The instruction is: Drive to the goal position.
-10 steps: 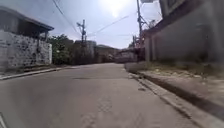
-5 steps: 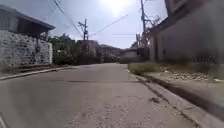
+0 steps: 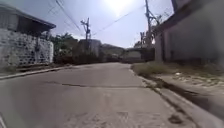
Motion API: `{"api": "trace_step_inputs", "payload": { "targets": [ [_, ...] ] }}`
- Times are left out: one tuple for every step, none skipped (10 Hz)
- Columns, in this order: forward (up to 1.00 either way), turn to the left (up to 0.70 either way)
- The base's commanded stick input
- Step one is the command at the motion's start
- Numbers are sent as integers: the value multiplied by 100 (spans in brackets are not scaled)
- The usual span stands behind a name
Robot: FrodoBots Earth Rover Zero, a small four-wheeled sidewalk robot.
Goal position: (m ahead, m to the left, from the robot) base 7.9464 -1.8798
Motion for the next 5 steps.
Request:
{"api": "trace_step_inputs", "payload": {
  "targets": [
    [100,7],
    [100,7],
    [100,7],
    [100,7],
    [100,7]
  ]
}}
